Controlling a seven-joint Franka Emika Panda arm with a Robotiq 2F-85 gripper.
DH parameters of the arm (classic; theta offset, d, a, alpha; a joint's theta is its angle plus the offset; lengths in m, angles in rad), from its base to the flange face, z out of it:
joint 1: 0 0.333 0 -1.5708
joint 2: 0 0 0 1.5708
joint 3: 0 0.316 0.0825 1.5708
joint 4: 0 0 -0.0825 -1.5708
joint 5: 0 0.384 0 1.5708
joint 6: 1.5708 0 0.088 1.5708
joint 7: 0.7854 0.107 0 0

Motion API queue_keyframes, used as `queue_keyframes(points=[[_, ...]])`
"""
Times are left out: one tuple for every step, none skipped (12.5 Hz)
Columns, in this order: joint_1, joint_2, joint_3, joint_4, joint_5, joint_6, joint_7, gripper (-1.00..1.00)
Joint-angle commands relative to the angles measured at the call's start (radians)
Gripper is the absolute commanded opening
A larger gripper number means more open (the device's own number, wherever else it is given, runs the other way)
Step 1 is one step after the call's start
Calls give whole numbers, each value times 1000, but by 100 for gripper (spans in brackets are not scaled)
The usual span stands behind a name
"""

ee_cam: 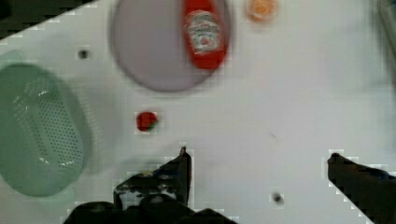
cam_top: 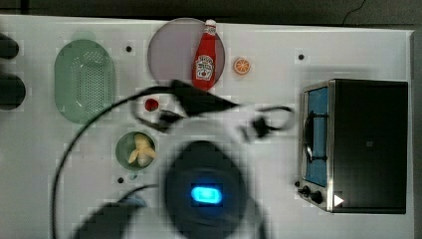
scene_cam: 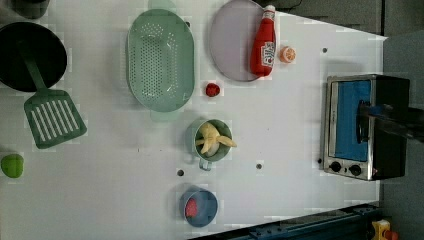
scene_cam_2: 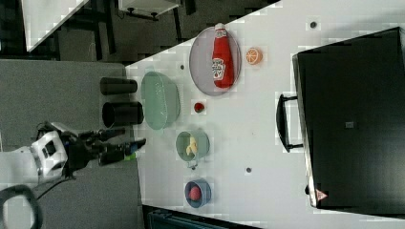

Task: Pick Banana and place it in mug.

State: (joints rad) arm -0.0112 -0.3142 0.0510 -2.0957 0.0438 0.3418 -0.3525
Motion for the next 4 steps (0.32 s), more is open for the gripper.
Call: queue_keyframes(points=[[-18, 55, -92, 112, 2, -161, 29, 100], [-19, 63, -109, 167, -22, -189, 29, 100], [-19, 67, -117, 208, -64, -211, 29, 100], [-19, 68, -118, 234, -97, -222, 29, 100]])
